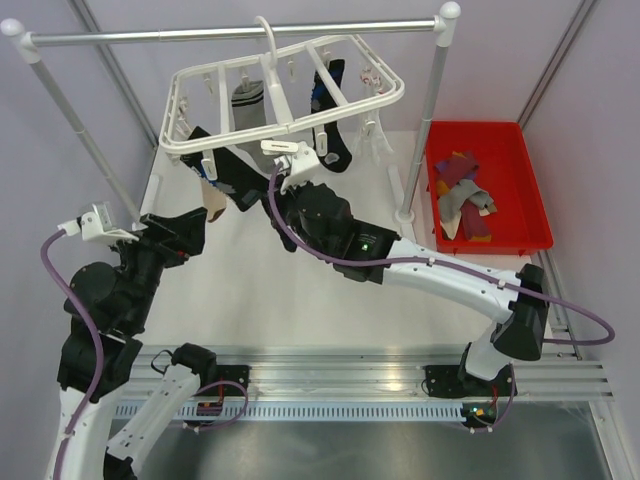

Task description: Remove the socks clipped to the hanger

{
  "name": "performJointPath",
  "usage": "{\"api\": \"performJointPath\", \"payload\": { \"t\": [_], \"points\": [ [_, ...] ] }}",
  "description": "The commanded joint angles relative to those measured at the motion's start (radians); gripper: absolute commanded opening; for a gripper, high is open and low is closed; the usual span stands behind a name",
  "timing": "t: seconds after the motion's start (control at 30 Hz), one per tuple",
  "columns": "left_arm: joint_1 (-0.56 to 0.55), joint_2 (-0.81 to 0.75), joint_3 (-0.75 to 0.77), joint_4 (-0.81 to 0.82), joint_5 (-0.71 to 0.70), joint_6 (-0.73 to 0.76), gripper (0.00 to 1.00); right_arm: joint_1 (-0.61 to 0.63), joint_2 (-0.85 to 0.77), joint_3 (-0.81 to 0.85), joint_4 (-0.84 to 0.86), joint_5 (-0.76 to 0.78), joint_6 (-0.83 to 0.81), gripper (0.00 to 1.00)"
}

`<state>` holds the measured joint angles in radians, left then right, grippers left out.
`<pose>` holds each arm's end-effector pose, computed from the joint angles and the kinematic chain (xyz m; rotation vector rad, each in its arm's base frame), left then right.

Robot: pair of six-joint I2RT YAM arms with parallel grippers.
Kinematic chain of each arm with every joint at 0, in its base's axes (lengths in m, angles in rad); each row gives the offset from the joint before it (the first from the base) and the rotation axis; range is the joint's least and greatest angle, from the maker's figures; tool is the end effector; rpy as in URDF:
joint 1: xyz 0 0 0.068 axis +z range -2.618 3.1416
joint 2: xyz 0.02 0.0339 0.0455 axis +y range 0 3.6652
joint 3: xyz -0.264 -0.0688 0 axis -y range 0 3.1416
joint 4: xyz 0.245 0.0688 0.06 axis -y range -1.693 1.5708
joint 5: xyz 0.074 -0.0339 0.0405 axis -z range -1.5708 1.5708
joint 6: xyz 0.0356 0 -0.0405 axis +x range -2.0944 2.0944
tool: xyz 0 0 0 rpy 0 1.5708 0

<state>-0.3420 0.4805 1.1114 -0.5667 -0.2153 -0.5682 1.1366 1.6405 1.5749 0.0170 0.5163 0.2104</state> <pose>0.0561 -0.0119 0.4355 -0.3466 1.4950 -0.5666 0.1807 0.3479 0.4156 -0.3545 1.6103 0.6200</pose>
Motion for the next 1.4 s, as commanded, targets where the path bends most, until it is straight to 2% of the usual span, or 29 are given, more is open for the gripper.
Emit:
{"api": "performJointPath", "payload": {
  "t": [0.0,0.3,1.03,1.37],
  "points": [
    [0.005,0.053,-0.005,-0.022,-0.044,0.01,0.89,0.0,-0.056,-0.033,0.032,0.002,0.012,0.01],
    [0.005,0.107,-0.044,0.044,0.04,0.04,0.89,-0.008,-0.16,-0.118,0.032,0.025,0.024,0.01],
    [0.006,0.162,-0.082,0.105,0.134,0.074,0.89,-0.158,-0.392,-0.337,0.017,-0.055,0.132,0.01],
    [0.006,0.173,-0.071,0.26,0.304,0.077,0.89,-0.253,-0.436,-0.395,0.006,-0.145,0.178,0.01]
  ]
}}
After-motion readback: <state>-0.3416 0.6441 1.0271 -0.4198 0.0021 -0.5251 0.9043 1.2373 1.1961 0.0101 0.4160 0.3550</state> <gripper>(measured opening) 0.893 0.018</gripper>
